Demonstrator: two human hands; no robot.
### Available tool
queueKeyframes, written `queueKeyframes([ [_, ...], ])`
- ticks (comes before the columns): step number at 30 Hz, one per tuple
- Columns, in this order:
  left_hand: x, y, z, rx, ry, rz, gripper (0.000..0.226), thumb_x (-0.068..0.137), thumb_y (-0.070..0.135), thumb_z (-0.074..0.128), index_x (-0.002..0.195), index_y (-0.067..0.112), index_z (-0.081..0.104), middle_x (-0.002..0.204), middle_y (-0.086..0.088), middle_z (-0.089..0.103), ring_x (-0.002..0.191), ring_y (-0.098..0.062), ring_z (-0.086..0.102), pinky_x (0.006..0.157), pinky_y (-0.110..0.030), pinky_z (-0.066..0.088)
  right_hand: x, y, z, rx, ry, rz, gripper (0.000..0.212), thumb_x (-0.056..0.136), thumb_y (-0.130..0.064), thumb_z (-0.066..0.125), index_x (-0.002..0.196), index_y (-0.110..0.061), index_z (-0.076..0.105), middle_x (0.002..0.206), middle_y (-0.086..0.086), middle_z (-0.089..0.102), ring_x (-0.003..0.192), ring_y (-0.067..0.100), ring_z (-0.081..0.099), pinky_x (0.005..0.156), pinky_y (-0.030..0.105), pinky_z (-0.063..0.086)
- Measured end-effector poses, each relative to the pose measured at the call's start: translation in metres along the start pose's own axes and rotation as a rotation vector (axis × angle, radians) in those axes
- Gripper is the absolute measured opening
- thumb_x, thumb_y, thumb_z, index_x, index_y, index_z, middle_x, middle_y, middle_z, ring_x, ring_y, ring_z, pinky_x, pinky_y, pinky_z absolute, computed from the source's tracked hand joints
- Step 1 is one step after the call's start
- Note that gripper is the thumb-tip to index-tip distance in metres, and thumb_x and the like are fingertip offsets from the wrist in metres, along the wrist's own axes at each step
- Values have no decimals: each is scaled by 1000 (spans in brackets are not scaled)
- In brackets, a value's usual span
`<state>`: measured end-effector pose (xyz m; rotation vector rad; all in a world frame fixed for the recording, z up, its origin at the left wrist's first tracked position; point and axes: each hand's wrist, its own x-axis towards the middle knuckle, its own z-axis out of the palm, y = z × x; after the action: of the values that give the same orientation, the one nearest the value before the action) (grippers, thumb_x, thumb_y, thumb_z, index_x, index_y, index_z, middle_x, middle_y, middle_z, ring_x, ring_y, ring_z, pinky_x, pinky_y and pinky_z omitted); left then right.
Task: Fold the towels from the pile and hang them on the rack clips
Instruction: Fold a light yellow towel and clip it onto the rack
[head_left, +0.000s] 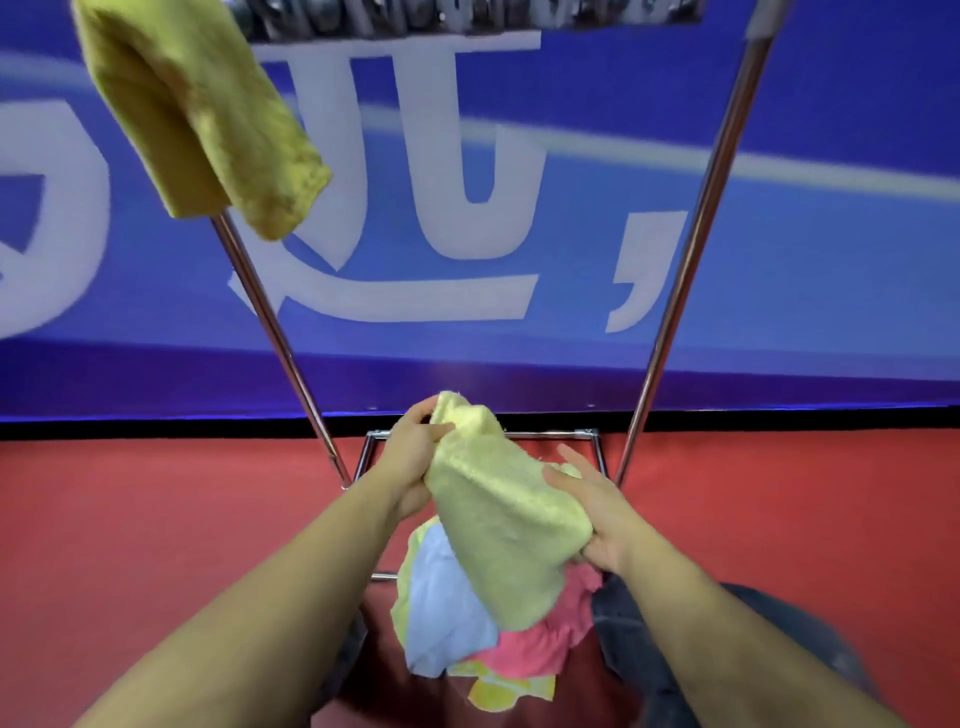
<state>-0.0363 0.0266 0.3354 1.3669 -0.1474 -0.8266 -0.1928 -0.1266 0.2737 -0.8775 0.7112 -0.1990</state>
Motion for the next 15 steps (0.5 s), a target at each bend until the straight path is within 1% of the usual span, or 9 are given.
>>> queueKeyframes([
  [3, -8, 30, 5, -50, -65, 31, 45, 94, -6, 52, 130, 18, 62, 115, -19, 72, 90, -31, 73, 72, -39, 60, -14, -15, 7, -48, -47, -41, 79, 94, -7, 69, 159, -28, 27, 115, -5, 65, 98, 23, 74, 80, 39, 61],
  [5, -18, 46, 10, -65, -182, -19, 45, 89, -2, 54, 131, 14, 62, 111, -18, 71, 88, -32, 72, 73, -40, 59, -19, -24, 12, 25, -39, -22, 79, 95, -20, 71, 159, -28, 26, 122, -3, 67, 99, 20, 74, 79, 38, 60],
  [6, -24, 51, 12, -63, -263, -54, 41, 88, 2, 56, 127, 10, 62, 108, -17, 69, 88, -32, 70, 76, -40, 58, -21, -29, 16, 70, -65, 18, 73, 94, -32, 72, 156, -26, 34, 126, 1, 68, 102, 22, 74, 82, 39, 60],
  [8, -34, 57, 15, -79, -397, -137, 31, 86, 15, 62, 116, 8, 63, 107, -16, 63, 93, -32, 65, 83, -39, 54, -31, -41, 25, 57, -188, 98, 50, 93, -55, 64, 127, -19, 64, 113, 10, 74, 98, 27, 74, 86, 41, 59],
  [9, -37, 58, 13, -93, -421, -164, 32, 86, 22, 66, 116, 9, 63, 109, -16, 62, 98, -32, 63, 88, -40, 51, -32, -45, 29, 26, -217, 107, 55, 93, -62, 59, 112, -12, 71, 103, 14, 75, 94, 28, 74, 86, 40, 58],
  [10, -40, 59, 11, -105, -429, -181, 35, 88, 28, 68, 117, 10, 64, 113, -15, 62, 105, -33, 60, 94, -42, 47, -32, -49, 34, -7, -240, 111, 61, 92, -65, 56, 104, -7, 73, 99, 17, 75, 93, 29, 73, 86, 39, 58],
  [11, -42, 59, 8, -114, -437, -189, 35, 90, 34, 68, 116, 11, 64, 115, -14, 63, 108, -32, 60, 97, -42, 45, -34, -52, 42, -13, -248, 116, 63, 92, -65, 58, 107, -5, 72, 103, 19, 74, 97, 31, 73, 89, 40, 58],
  [13, -51, 58, 5, -130, -426, -221, 33, 93, 43, 66, 109, 14, 66, 113, -9, 68, 103, -28, 67, 91, -38, 53, -37, -57, 57, -10, -222, 56, 73, 81, -58, 78, 133, -10, 61, 129, 23, 67, 116, 35, 68, 102, 48, 53],
  [15, -59, 52, 3, -99, -413, -250, 42, 96, 52, 60, 111, 14, 69, 119, -9, 71, 107, -29, 70, 94, -41, 55, -41, -60, 71, -66, -210, -40, 90, 67, -39, 93, 144, -16, 52, 138, 20, 62, 118, 33, 68, 98, 47, 55],
])
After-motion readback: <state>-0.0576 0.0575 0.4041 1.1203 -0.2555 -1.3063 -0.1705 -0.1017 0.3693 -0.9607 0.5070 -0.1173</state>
